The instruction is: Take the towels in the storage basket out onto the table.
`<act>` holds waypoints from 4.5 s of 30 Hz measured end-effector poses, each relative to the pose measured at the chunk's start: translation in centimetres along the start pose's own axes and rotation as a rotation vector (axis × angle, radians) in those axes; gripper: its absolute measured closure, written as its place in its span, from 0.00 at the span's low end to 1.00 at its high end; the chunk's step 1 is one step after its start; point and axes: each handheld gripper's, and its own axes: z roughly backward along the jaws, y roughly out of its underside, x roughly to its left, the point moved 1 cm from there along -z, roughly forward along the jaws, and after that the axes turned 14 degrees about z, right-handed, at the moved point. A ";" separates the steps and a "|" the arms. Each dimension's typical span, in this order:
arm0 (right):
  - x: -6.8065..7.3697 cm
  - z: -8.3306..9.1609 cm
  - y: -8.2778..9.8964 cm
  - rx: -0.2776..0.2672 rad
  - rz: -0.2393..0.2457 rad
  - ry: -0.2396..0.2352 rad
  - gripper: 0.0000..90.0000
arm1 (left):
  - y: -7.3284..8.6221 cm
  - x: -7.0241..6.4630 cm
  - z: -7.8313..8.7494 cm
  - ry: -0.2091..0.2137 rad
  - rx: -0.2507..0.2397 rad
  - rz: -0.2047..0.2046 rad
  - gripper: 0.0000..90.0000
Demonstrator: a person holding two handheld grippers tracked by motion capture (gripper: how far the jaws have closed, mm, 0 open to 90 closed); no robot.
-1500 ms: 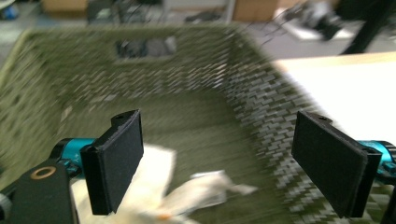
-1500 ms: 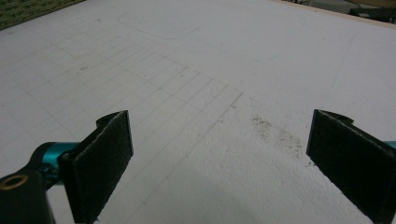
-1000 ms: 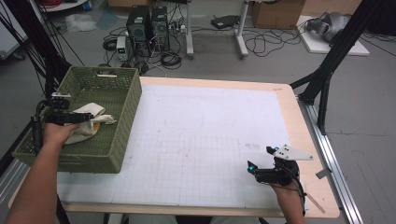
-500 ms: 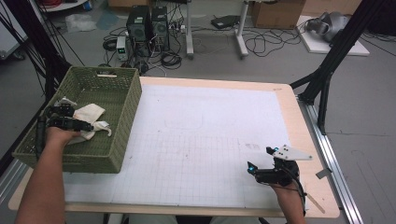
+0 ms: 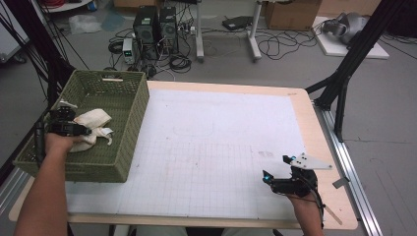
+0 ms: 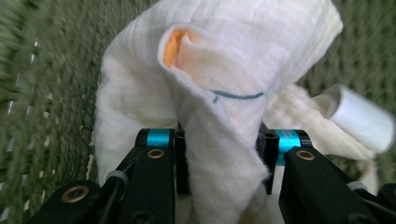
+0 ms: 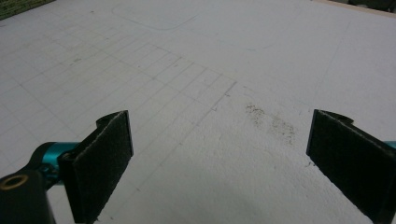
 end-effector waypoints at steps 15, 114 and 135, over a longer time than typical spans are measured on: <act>-0.3 0.5 0.2 -0.010 -0.026 0.014 0.07 | -0.2 0.6 5.2 0.247 -0.362 0.091 0.76; -0.1 -0.7 -0.3 -0.027 -0.011 0.000 0.07 | 14.5 -27.5 2.0 0.789 -0.212 -0.456 0.30; 0.1 -1.3 -0.6 -0.007 -0.011 0.011 0.07 | 15.6 -19.8 3.1 0.790 -0.353 -0.395 0.22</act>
